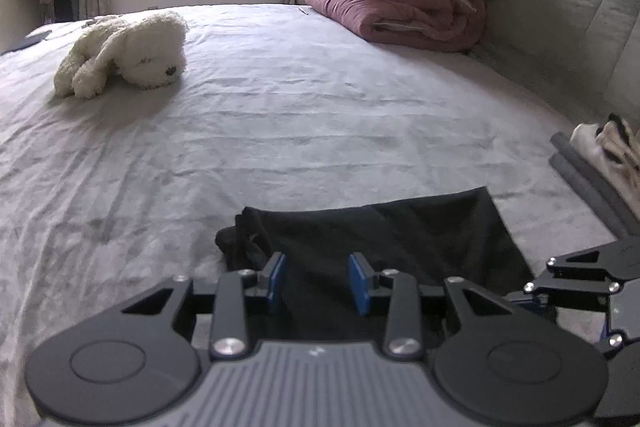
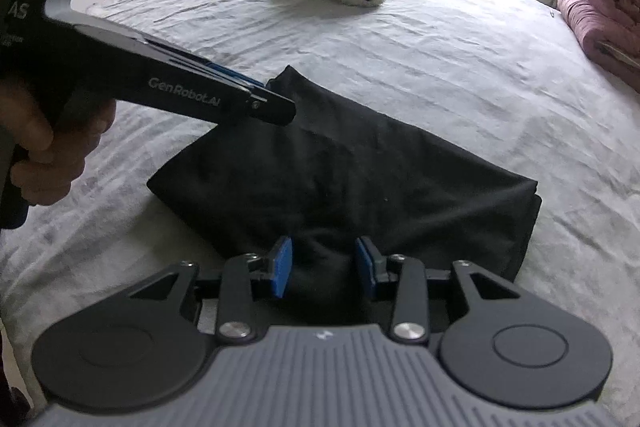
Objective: Fold clothes
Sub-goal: 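Open both grippers and withdraw them from the folded black bundle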
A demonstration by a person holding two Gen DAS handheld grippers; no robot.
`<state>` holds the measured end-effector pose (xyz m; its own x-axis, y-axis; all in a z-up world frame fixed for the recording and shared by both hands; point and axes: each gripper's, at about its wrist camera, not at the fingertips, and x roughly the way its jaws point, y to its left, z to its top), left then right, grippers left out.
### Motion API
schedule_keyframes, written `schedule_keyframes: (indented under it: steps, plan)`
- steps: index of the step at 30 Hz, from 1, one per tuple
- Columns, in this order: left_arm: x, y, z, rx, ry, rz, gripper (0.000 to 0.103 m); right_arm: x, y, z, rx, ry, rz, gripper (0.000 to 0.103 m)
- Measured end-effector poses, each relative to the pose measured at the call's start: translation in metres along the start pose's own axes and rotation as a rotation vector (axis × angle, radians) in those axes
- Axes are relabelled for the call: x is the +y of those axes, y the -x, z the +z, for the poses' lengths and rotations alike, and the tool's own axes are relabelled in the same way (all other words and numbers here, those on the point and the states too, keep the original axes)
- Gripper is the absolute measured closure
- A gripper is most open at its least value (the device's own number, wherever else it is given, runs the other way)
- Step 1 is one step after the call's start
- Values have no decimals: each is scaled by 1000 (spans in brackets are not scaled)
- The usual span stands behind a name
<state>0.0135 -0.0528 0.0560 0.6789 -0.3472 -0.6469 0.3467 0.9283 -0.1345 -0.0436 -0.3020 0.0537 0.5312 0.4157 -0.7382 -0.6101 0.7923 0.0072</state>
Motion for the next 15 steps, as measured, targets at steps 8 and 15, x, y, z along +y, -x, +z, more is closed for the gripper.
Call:
schedule_keyframes:
  steps: [8,15]
  plan:
    - [-12,8,-15,1,-85,-8,67,-2,8,-4,0,-7,-8,63]
    - [-12,11,-22,14,-80,-23,67,1,8,-4,-3,9,-14,63]
